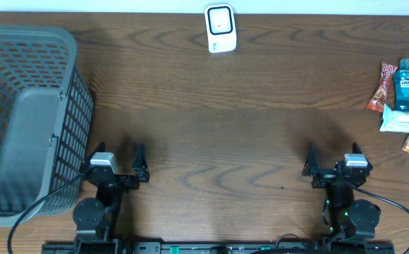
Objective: Scan the item barcode
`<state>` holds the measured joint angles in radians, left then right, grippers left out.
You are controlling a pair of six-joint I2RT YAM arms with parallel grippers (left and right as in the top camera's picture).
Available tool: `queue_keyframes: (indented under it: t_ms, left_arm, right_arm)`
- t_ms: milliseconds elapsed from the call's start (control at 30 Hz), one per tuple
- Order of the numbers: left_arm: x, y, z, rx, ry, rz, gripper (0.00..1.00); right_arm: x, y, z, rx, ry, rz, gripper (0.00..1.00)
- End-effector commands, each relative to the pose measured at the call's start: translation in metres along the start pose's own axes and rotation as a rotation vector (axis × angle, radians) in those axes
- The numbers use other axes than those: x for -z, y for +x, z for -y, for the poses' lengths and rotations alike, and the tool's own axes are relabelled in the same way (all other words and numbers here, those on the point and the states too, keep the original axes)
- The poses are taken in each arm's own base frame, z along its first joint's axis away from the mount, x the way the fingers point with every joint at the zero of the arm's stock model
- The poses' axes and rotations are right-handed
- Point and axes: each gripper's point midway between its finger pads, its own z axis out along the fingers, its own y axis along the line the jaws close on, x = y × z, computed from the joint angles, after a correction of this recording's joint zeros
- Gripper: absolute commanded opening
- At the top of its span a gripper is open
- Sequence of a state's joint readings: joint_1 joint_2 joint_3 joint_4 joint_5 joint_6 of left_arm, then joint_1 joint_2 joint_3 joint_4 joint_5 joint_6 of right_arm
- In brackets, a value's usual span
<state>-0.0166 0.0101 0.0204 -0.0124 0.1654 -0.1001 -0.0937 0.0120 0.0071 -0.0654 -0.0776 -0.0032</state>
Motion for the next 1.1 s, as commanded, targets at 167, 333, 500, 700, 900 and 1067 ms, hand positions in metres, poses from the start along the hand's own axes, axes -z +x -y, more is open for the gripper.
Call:
queue_keyframes:
  t_ms: [167, 333, 500, 700, 900, 1067]
  left_arm:
    - [0.0002, 0.0177, -0.0169, -0.016, -0.095, -0.051, 0.99]
    - [-0.0001, 0.0183, -0.0135, -0.032, -0.081, -0.054, 0.98]
    - [-0.0002, 0.0186, -0.0116, -0.066, -0.072, -0.057, 0.99]
    - [-0.0002, 0.0181, -0.0114, -0.044, -0.072, -0.054, 0.98]
    - [-0.0003, 0.0177, -0.0113, -0.044, -0.071, -0.052, 0.98]
    - [-0.0003, 0.0177, -0.0113, -0.044, -0.071, -0.052, 0.99]
  right_arm:
    - [0.0003, 0.0005, -0.0005, -0.017, 0.000, 0.000, 0.99]
    - [0.0003, 0.0005, -0.0005, -0.017, 0.000, 0.000, 0.99]
    - [0.0003, 0.0005, -0.0005, -0.017, 0.000, 0.000, 0.99]
    - [0.0003, 0.0005, -0.0005, -0.017, 0.000, 0.000, 0.99]
    - [0.0003, 0.0005, -0.0005, -0.017, 0.000, 0.000, 0.99]
    - [0.0003, 0.0005, -0.0005, -0.017, 0.000, 0.000, 0.99]
